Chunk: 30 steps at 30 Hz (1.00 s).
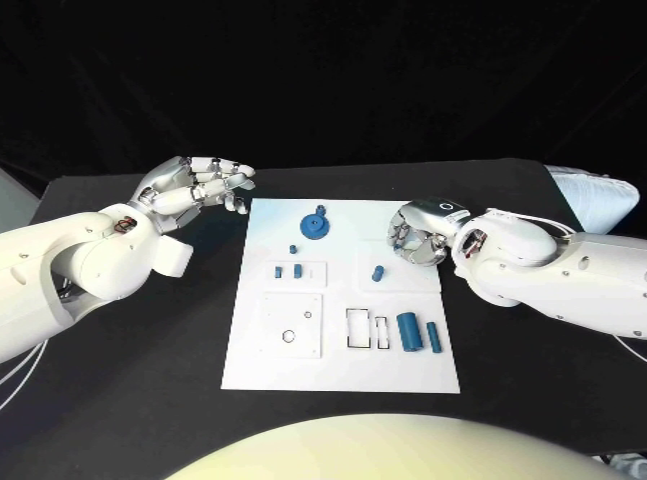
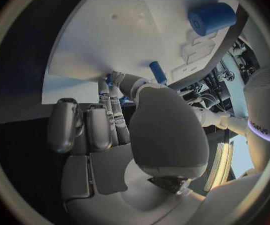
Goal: Assemble the parts on the task board
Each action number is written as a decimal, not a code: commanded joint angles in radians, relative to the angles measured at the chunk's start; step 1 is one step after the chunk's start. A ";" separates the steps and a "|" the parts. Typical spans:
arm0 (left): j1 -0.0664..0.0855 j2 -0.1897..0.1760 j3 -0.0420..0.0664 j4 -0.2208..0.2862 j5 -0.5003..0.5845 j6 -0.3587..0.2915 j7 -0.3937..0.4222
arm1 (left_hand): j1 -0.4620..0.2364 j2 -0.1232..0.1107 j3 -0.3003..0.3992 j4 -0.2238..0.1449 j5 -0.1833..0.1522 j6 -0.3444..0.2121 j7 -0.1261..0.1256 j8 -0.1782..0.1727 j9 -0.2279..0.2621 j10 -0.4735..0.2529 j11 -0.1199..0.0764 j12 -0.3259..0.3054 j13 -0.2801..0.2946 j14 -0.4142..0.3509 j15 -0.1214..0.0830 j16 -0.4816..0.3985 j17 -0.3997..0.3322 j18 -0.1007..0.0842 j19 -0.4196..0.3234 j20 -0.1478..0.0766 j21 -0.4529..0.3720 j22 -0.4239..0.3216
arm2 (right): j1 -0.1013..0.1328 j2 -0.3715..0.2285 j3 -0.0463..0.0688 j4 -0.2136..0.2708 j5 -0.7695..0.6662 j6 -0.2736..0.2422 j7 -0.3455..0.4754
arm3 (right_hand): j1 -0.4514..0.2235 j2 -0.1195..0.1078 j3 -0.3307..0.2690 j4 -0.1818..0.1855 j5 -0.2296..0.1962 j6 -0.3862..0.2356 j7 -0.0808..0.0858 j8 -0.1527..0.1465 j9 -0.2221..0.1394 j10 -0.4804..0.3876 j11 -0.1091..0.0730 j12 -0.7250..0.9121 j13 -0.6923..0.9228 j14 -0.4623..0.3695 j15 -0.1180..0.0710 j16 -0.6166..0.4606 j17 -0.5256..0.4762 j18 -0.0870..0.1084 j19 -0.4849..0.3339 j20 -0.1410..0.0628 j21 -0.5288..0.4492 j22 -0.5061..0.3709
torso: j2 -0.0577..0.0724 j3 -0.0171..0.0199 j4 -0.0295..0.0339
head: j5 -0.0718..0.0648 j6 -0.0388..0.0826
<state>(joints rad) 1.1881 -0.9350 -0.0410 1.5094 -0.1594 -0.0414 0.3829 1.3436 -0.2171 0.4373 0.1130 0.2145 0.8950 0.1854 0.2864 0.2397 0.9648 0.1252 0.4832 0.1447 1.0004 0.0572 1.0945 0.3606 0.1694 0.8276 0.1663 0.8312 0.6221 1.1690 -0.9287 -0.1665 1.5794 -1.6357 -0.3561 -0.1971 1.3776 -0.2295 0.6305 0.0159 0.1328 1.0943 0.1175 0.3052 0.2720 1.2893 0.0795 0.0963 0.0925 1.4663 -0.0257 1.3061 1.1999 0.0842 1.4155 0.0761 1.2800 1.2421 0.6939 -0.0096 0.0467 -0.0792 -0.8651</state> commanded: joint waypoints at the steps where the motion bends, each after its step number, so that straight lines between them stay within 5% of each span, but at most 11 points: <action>1: 0.000 0.000 0.001 0.001 0.006 0.021 0.004 | 0.011 0.001 -0.004 0.000 -0.001 -0.007 0.002 0.005 0.001 -0.006 -0.002 0.003 0.001 -0.006 0.002 -0.003 -0.001 0.014 0.006 0.002 -0.006 -0.001 | -0.019 0.004 -0.011 0.000 -0.035 0.067 -0.034 | 0.005 0.021 0.000 -0.007 -0.002 0.010 0.001 0.006 0.006 0.043 -0.036 0.006 0.023 0.038 -0.007 0.005 0.001 -0.010 0.008 -0.004 0.008 0.010 | 0.000 0.0007 -0.0002 | -0.001 -0.001; 20: -0.001 -0.003 0.000 0.000 0.002 0.018 0.001 | 0.018 0.002 -0.003 -0.001 -0.001 -0.011 0.004 0.004 0.000 -0.010 0.000 0.002 0.000 -0.006 0.003 -0.005 -0.002 0.014 0.009 0.002 -0.009 -0.004 | -0.028 0.004 -0.011 0.026 -0.090 -0.001 -0.103 | 0.006 0.042 0.018 -0.024 0.007 0.015 -0.002 0.015 0.020 0.056 -0.040 0.004 0.036 0.040 -0.011 0.016 0.006 -0.016 0.019 -0.009 0.035 0.040 | 0.000 0.0004 0.0003 | -0.005 -0.001; 30: -0.002 0.000 0.000 -0.004 0.002 0.015 0.000 | 0.020 0.001 -0.007 0.004 -0.001 -0.027 0.012 -0.003 -0.004 -0.017 0.006 0.000 0.000 -0.006 0.007 -0.007 -0.002 0.013 0.014 0.002 -0.016 -0.009 | -0.005 -0.015 -0.006 0.061 -0.092 -0.062 -0.106 | 0.002 0.042 0.024 -0.029 0.009 0.017 -0.003 0.018 0.025 0.062 -0.041 0.004 0.040 0.041 -0.012 0.021 0.009 -0.018 0.024 -0.010 0.046 0.054 | 0.000 0.0000 -0.0003 | -0.007 0.002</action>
<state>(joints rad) 1.1868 -0.9370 -0.0411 1.5052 -0.1594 -0.0410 0.3784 1.3526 -0.2161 0.4345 0.1158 0.2145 0.8717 0.1978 0.2860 0.2373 0.9524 0.1304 0.4831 0.1446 0.9968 0.0608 1.0945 0.3599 0.1692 0.8348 0.1663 0.8200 0.6143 1.1599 -0.9419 -0.1729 1.6334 -1.7180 -0.4034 -0.2937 1.3685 -0.2047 0.6525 -0.0092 0.1369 1.1048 0.1139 0.3173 0.2958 1.2973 0.0876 0.0932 0.0926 1.4688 -0.0303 1.3235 1.2086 0.0842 1.4310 0.0678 1.3226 1.2949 0.6936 -0.0094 0.0467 -0.0853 -0.8636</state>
